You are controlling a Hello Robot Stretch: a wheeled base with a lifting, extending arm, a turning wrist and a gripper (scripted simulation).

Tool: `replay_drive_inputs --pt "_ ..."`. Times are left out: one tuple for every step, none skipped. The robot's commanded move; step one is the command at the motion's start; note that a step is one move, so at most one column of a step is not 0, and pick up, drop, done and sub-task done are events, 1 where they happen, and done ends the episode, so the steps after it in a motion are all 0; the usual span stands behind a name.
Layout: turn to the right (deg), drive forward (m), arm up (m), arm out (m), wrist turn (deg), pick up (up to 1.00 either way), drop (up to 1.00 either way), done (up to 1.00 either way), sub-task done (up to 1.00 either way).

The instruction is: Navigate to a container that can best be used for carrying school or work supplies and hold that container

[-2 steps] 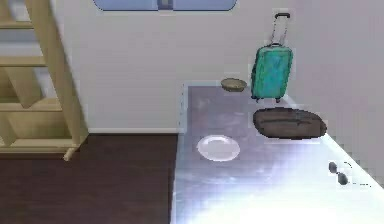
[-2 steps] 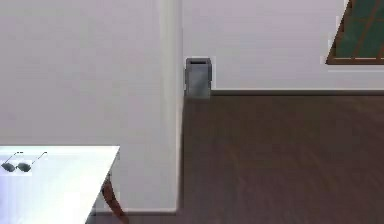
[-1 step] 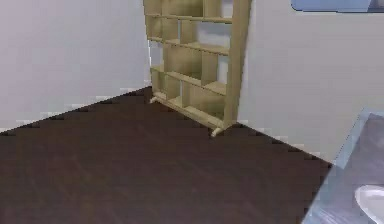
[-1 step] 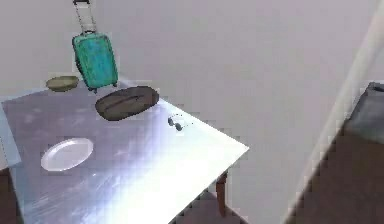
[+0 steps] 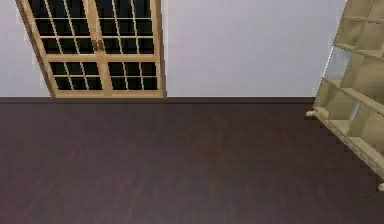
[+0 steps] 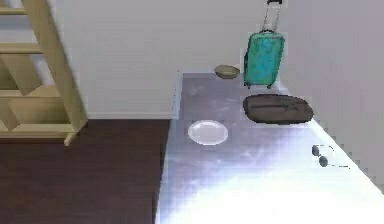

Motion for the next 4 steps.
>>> replay_drive_inputs --pt "-45.0 0.00 0.00 0.00 0.0 0.00 0.00 0.00 0.00" --pt "-33.0 0.00 0.00 0.00 0.0 0.00 0.00 0.00 0.00" --pt "0.0 0.20 0.00 0.00 0.0 0.00 0.00 0.00 0.00" --pt "45.0 0.00 0.00 0.00 0.0 0.00 0.00 0.00 0.00"
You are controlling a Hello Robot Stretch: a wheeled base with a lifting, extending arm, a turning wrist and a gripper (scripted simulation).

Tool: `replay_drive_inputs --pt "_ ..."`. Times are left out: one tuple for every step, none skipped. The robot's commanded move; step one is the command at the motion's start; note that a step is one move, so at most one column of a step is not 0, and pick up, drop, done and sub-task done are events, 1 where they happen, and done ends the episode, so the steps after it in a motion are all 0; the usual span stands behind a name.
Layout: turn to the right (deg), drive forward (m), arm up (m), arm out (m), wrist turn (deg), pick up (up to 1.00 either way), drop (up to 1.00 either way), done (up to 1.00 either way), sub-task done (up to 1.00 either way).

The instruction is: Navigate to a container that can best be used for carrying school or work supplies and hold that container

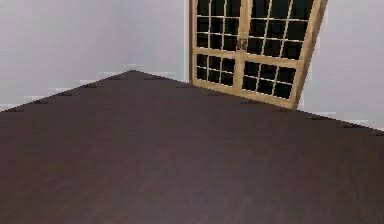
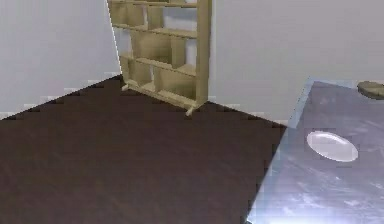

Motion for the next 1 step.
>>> replay_drive_inputs --pt "36.0 0.00 0.00 0.00 0.0 0.00 0.00 0.00 0.00"
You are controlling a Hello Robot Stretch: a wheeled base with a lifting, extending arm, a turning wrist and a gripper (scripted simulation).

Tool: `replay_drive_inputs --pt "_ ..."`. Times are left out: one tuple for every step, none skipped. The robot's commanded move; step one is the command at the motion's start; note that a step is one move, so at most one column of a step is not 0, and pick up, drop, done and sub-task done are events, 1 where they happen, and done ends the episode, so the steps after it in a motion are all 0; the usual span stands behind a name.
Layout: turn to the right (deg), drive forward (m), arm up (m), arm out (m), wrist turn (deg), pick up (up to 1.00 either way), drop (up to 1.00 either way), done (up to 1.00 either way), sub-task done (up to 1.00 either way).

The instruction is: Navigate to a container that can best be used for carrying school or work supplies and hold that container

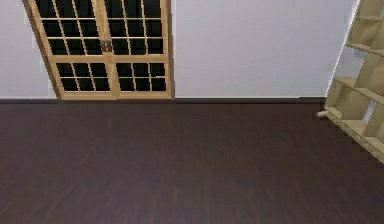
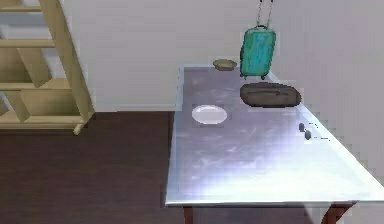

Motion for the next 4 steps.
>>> replay_drive_inputs --pt "0.0 0.25 0.00 0.00 0.0 0.00 0.00 0.00 0.00" --pt "39.0 0.00 0.00 0.00 0.0 0.00 0.00 0.00 0.00" --pt "0.0 0.50 0.00 0.00 0.0 0.00 0.00 0.00 0.00" --pt "45.0 0.00 0.00 0.00 0.0 0.00 0.00 0.00 0.00"
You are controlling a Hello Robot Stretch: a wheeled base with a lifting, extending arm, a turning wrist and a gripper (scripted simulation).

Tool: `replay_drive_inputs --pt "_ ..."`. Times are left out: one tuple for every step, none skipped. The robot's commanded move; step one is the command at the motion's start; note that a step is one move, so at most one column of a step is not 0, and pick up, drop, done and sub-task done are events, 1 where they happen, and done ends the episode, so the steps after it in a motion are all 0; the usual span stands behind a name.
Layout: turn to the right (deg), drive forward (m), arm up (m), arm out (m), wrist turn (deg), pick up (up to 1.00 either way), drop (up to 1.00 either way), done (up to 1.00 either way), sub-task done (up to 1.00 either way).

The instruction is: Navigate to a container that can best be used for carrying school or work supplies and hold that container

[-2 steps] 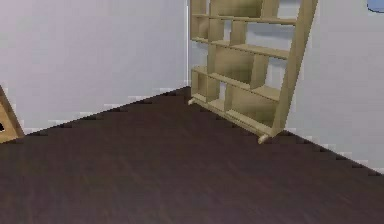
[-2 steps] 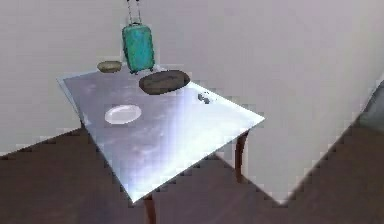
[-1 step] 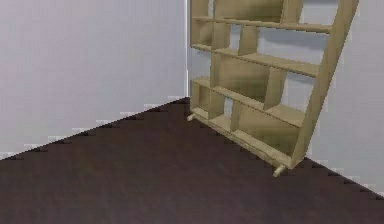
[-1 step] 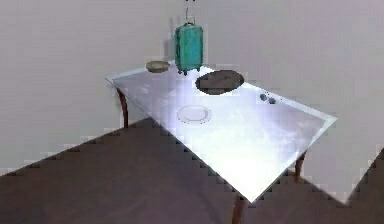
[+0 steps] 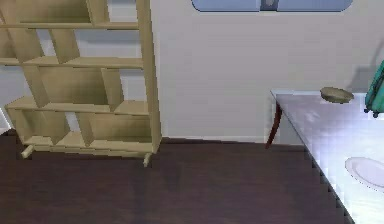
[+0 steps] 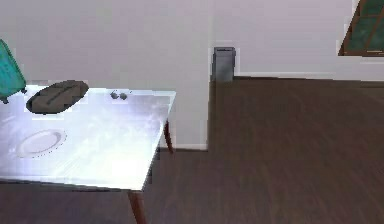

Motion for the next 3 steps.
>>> replay_drive_inputs --pt "6.0 0.00 0.00 0.00 0.0 0.00 0.00 0.00 0.00" --pt "0.0 0.75 0.00 0.00 0.0 0.00 0.00 0.00 0.00" --pt "-15.0 0.00 0.00 0.00 0.0 0.00 0.00 0.00 0.00"
